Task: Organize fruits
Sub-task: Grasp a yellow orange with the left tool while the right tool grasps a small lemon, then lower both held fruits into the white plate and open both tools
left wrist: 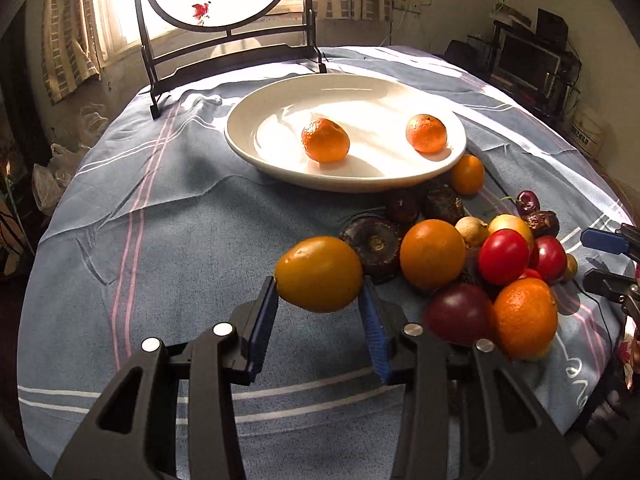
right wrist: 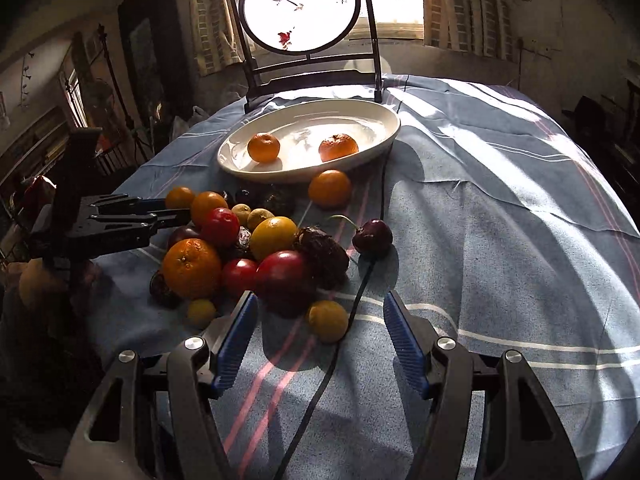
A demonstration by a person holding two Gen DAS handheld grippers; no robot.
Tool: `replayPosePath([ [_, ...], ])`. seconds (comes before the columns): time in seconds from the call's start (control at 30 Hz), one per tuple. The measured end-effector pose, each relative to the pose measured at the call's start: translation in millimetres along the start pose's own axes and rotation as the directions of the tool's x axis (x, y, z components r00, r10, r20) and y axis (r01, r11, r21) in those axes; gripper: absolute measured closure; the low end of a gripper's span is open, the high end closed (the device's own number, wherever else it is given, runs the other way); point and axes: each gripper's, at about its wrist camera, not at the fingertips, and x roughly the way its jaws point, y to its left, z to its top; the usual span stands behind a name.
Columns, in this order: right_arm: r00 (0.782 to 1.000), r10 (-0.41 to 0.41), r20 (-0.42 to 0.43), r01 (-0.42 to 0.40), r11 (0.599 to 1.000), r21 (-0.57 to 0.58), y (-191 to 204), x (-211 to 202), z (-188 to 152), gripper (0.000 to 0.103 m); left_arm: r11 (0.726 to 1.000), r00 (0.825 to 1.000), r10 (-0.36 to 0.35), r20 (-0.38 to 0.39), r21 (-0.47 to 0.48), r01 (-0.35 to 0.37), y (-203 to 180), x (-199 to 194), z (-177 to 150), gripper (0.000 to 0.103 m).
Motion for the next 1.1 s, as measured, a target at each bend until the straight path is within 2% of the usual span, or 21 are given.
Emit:
replayPosePath([
  [0.3, 0.998, -0.041, -0.054, 0.037, 0.997, -0.064, 12, 20, -3, 0.058, 0.998, 0.998, -0.035, 0.059, -0.047, 0.038, 3, -35, -17, 0.063],
  [0.47, 0.998, -0.040, -0.053, 0.037, 0.998, -0.055, 6, 21, -5, 0.079, 0.998, 0.997, -0.037, 0.071, -0.043, 0.040, 1, -45, -22, 0.063],
  [0.73, 0.999, 0.027, 0.018, -0.027, 0.999, -0.032, 1, -8, 10, 0.079, 0.996, 0.994, -0.057, 0.098, -0.056, 0.062, 0, -50, -12, 0.063],
  [0.93, 0.995, 0.067, 0.079, -0.067, 0.998, -0.002, -11, -5, 68, 0.079, 0.997, 0.990, -0.058, 0.131, -0.042, 0.064, 0, -42, 24, 0.063],
  [1.1, 0.992, 0.112, 0.054, -0.114, 0.992, 0.049, -20, 39, 123, 0.078, 0.995, 0.993, -0.070, 0.091, -0.064, 0.076, 4, -8, 60, 0.063],
])
